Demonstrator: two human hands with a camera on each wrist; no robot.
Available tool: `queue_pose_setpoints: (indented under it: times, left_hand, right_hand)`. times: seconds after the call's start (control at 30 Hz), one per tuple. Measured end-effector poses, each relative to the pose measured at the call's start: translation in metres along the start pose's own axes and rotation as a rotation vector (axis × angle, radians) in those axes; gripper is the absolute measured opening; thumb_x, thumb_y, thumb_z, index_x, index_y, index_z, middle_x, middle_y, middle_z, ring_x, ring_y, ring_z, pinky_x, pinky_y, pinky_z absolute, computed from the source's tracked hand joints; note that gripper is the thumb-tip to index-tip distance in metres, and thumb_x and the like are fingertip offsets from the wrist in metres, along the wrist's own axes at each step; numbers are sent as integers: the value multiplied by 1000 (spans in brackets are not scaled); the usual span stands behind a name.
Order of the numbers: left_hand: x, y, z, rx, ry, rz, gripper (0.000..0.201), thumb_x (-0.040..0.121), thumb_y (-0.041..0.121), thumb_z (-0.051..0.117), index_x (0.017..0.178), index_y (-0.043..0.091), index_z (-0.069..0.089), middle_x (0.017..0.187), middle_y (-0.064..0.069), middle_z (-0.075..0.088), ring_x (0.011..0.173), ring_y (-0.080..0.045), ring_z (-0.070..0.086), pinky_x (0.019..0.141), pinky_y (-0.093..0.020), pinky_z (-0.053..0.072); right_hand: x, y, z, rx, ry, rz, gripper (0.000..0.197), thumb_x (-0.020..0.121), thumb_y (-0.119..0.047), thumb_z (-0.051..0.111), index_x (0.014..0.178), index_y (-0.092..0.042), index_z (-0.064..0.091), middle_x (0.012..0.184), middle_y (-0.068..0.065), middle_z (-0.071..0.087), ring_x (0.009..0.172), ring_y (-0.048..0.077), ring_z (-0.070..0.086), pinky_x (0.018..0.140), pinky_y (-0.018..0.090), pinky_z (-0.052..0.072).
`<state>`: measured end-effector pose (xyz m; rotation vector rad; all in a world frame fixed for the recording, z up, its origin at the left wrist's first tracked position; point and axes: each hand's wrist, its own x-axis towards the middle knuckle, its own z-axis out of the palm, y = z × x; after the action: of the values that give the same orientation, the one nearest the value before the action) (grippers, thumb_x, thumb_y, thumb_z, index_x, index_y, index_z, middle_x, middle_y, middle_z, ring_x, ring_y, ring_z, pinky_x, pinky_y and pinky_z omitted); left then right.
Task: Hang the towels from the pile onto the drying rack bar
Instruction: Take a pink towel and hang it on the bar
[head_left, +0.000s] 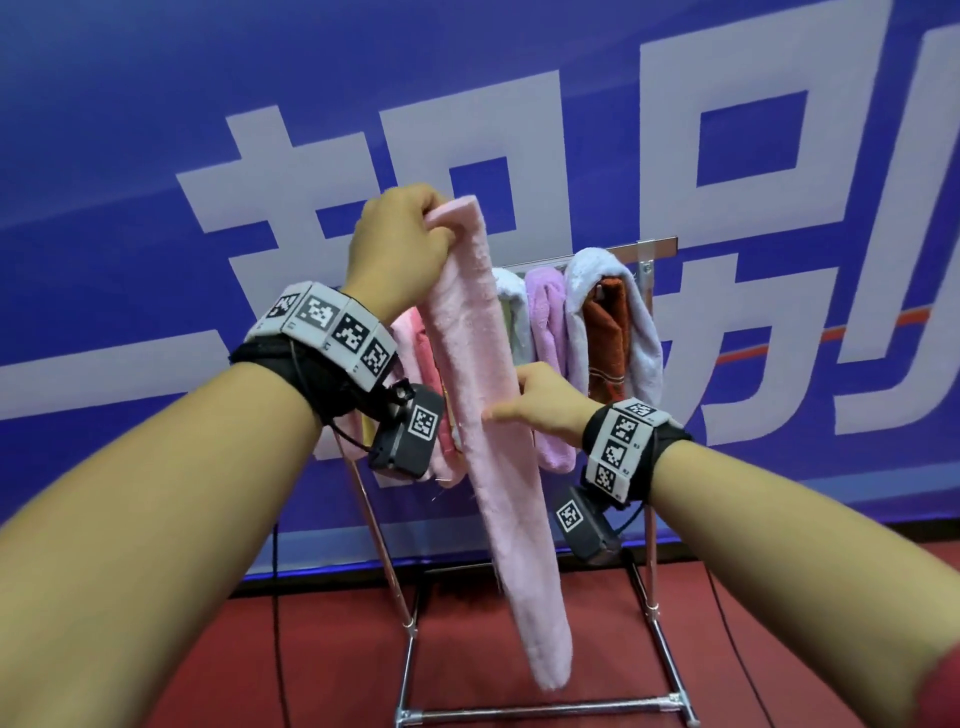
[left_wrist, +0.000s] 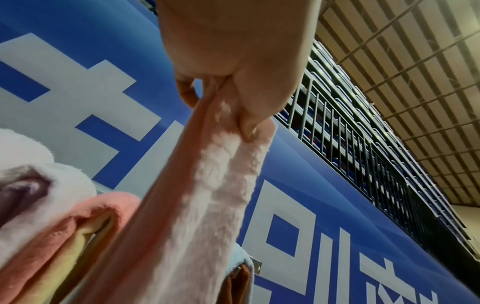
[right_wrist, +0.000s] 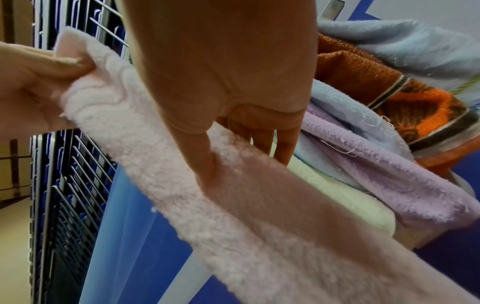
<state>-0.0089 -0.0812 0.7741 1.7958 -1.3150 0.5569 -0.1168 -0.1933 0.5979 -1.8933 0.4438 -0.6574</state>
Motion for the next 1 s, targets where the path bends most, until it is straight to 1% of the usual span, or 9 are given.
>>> queue_pose_setpoints:
  times: [0.2, 0.33, 0.47, 0.53, 0.6, 0.67, 0.77, 0.87, 1.0]
  left_hand:
    - [4, -15, -12, -56, 216, -38, 10, 88, 24, 59, 87, 15, 64, 83, 4, 63, 86, -24, 60, 71, -36, 48]
    - [2, -28, -31, -72, 294, -78, 6, 89, 23, 58, 85, 19, 60, 83, 5, 61, 80, -19, 56, 66, -29, 40]
    - [-12, -66, -51, -1, 301, -178, 15, 91, 30, 55, 91, 16, 61, 89, 2, 62, 84, -21, 55, 70, -33, 43]
    - [-25, -91, -55, 64, 261, -256, 19, 92, 33, 53, 88, 15, 59, 86, 1, 61, 81, -23, 52, 68, -32, 37]
    - [-42, -119, -53, 133, 162, -367, 25, 90, 34, 51, 79, 12, 56, 80, -5, 61, 78, -30, 53, 66, -33, 37]
    - [-58, -145, -45, 145, 3, -494, 20, 85, 27, 50, 71, 14, 56, 81, -14, 64, 81, -37, 59, 66, -35, 43]
    - [-79, -157, -29, 185, -266, -615, 11, 83, 17, 56, 78, 9, 61, 92, -17, 66, 89, -37, 63, 69, -35, 50]
    - [-86, -141, -8, 70, -358, -533, 11, 80, 19, 66, 74, 10, 67, 83, -8, 68, 79, -25, 64, 62, -29, 45]
    - [-85, -81, 18, -379, -303, -341, 25, 80, 27, 79, 96, 11, 68, 92, -1, 70, 81, -9, 61, 78, -25, 50]
  right_hand:
    - [2, 22, 7, -157, -12, 13, 20, 71, -13, 81, 87, -3, 72, 90, 12, 75, 79, 20, 70, 78, 41, 59]
    - [3, 32, 11, -247, 51, -4, 19, 74, -26, 73, 76, -7, 69, 79, 7, 72, 70, 11, 59, 72, 40, 55]
    - [10, 15, 0, -338, 131, -43, 28, 84, -8, 64, 59, -17, 55, 62, -5, 52, 65, 11, 47, 57, 29, 38]
    - [14, 6, -8, -387, 170, -74, 31, 81, -3, 60, 57, -20, 52, 59, -11, 50, 65, 11, 47, 57, 28, 36]
    - [16, -3, -16, -406, 212, -105, 23, 80, -4, 60, 66, -22, 60, 67, -10, 59, 70, 12, 53, 62, 26, 41]
    - [18, -14, -21, -420, 256, -114, 9, 82, -11, 63, 83, -19, 66, 82, -4, 68, 78, 13, 59, 69, 26, 43]
    - [18, -33, -25, -486, 259, -162, 8, 84, -12, 62, 85, -20, 63, 83, -4, 66, 80, 13, 58, 70, 25, 39]
    - [19, -54, -26, -554, 279, -242, 11, 83, -12, 57, 79, -22, 59, 78, -8, 61, 79, 15, 56, 71, 27, 39]
    - [16, -76, -22, -587, 250, -303, 13, 81, -11, 57, 77, -23, 60, 78, -8, 60, 81, 16, 56, 76, 33, 46]
